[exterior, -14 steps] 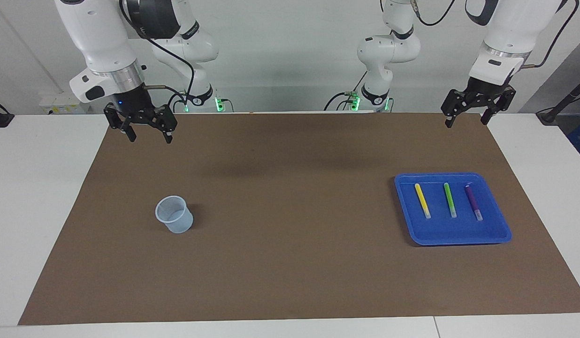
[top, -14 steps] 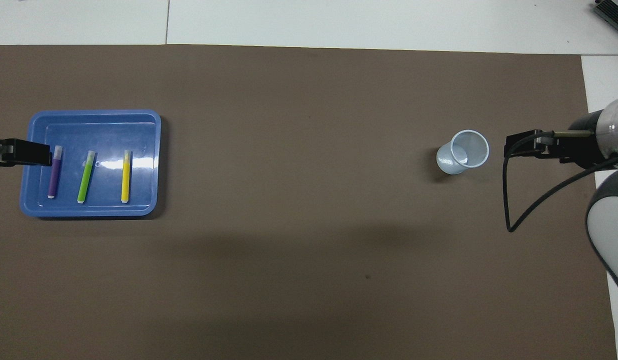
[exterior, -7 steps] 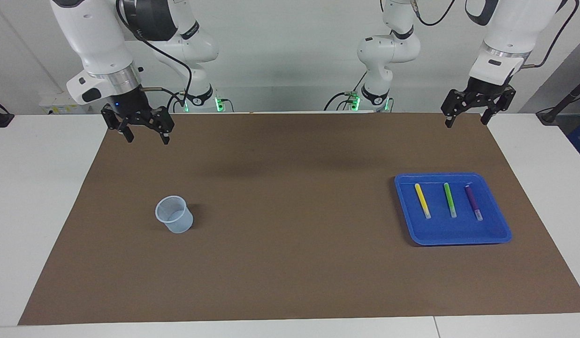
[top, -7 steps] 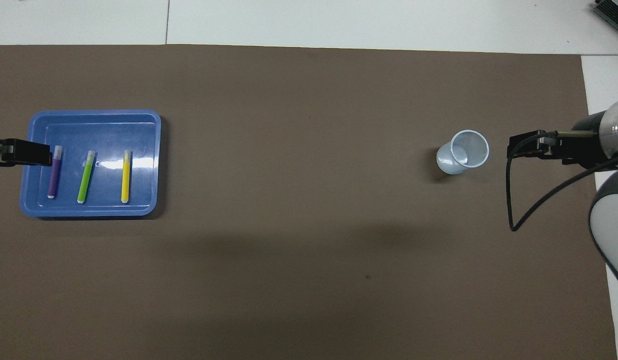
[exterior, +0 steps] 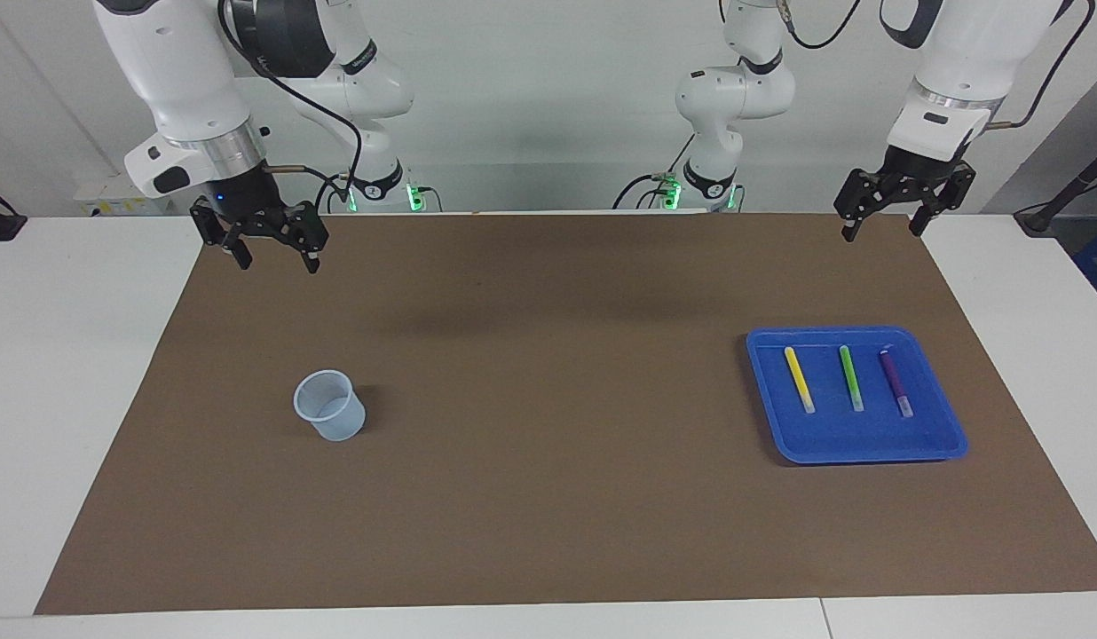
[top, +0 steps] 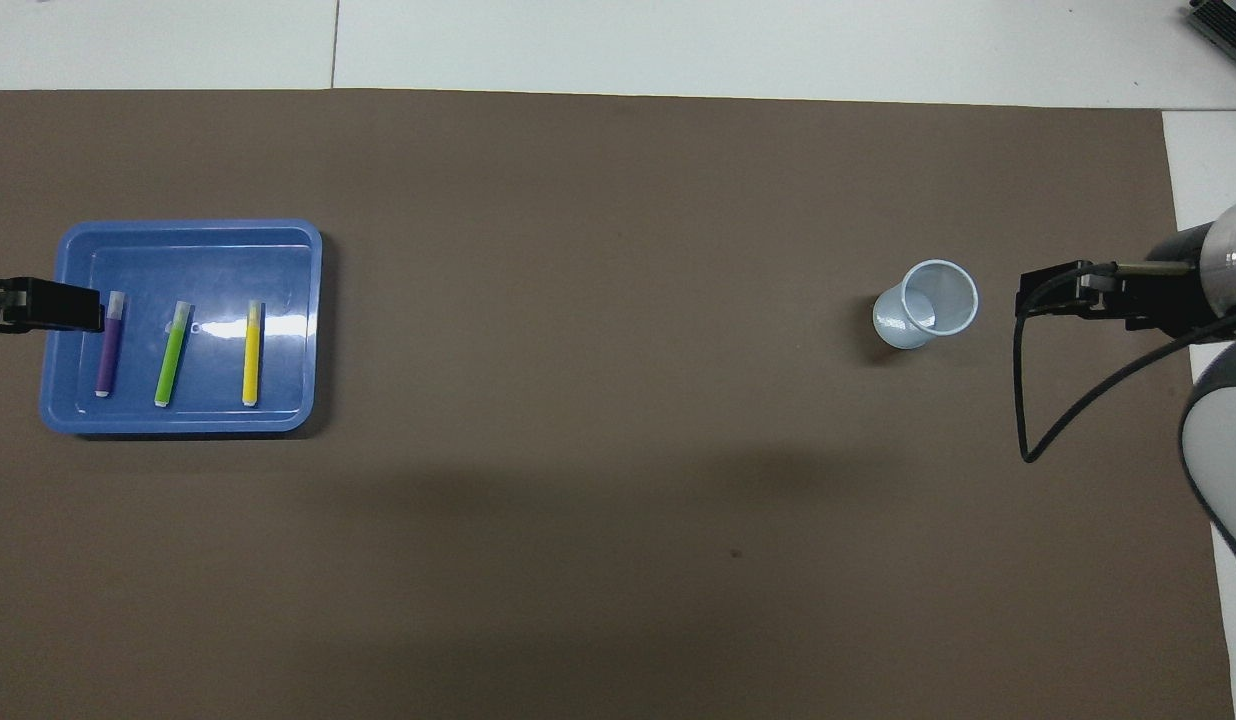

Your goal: Transfer and insert pens with both arms

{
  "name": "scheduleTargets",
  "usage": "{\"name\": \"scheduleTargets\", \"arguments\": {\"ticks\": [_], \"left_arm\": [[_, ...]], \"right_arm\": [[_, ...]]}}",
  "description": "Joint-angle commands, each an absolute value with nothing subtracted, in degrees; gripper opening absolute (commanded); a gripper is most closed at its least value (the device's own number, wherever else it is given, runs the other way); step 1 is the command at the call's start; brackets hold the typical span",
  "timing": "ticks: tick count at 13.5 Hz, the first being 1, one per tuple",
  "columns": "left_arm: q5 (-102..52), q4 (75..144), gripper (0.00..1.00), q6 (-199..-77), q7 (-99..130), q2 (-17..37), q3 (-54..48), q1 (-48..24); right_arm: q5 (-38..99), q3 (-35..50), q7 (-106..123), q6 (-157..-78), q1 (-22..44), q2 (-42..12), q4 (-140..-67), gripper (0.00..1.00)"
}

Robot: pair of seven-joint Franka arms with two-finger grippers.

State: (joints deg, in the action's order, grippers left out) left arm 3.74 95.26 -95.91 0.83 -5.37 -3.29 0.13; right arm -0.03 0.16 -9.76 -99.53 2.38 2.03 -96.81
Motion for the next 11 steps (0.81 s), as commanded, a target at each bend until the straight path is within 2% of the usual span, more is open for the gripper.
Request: {"name": "scheduleTargets", "arguments": {"ticks": [1,11], "left_arm": [[3.16,95.71,1.00,-95.19,0.53,-6.15,-2.90,-0.17],[3.16,95.71,1.00,-95.19,0.53,-6.15,-2.90,-0.17]], "right_arm": [[1.32,0.35,-8.35,-99.76,1.32,3.34,-98.17,1.00],[1.32,0.44,-8.35,-99.76,1.67,3.34,-98.17,1.00]]}}
